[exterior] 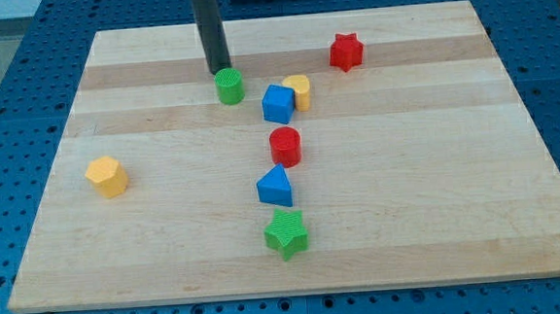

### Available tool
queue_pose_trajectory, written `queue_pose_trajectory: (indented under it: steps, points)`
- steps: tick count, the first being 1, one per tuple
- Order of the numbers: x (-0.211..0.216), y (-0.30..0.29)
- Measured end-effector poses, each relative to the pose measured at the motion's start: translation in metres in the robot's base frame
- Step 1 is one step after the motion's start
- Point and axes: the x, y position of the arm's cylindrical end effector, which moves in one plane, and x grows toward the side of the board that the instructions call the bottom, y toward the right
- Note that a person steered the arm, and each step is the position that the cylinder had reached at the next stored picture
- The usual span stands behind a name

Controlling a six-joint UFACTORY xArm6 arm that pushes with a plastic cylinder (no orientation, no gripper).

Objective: Move green circle closer to green star

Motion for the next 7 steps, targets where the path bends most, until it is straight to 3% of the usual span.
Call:
queue_pose_trajectory:
  steps: [3, 7]
  points:
    - [0.044, 0.005]
    - [0.05, -0.021]
